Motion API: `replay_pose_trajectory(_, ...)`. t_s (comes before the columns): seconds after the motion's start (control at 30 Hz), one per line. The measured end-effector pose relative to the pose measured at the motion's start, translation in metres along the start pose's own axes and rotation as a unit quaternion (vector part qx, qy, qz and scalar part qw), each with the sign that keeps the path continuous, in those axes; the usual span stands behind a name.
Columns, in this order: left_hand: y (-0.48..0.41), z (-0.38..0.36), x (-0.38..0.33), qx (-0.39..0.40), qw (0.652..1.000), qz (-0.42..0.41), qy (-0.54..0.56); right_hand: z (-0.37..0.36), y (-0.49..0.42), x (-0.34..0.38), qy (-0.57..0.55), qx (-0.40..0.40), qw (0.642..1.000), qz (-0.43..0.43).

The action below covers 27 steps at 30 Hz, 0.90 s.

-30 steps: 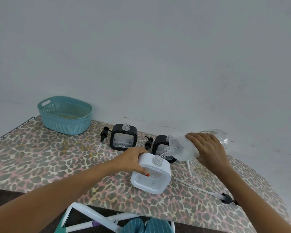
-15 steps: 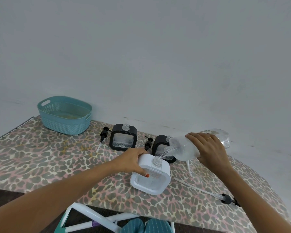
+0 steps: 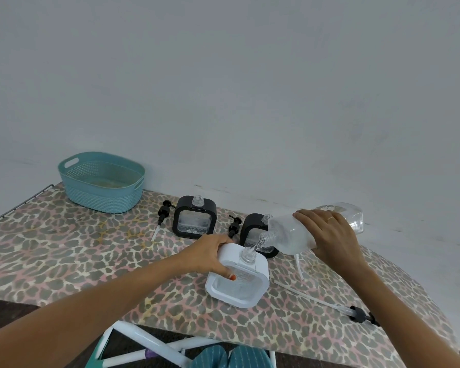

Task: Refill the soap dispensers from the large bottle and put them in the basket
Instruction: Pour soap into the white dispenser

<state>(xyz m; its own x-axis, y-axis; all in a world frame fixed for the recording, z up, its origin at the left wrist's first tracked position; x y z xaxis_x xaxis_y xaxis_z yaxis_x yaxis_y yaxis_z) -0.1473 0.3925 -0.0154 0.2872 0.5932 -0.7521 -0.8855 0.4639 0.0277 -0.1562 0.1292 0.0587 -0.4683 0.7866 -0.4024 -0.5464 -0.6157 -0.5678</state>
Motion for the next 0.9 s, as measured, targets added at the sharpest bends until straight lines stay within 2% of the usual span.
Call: replay_pose_trajectory(0.9,0.0017,0.0009,-0.0032,-0.002,1.000,0.000,0.006,0.0041,-0.0004,-0.0041,0.008,-0.002,1.000,-0.001)
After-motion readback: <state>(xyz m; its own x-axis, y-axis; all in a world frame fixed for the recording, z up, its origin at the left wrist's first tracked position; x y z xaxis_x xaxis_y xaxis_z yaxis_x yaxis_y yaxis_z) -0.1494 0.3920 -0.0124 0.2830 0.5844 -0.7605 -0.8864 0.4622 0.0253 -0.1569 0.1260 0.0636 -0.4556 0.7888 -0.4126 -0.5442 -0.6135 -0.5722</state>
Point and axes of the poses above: each hand's wrist, its own y-axis away from the middle knuckle, its own z-axis out of the back of the hand, x = y × z, the point moved 1 cm from there along -y, towards the middle knuckle, and after that the axes turned 3 degrees about -y, right-handed, at the moved point
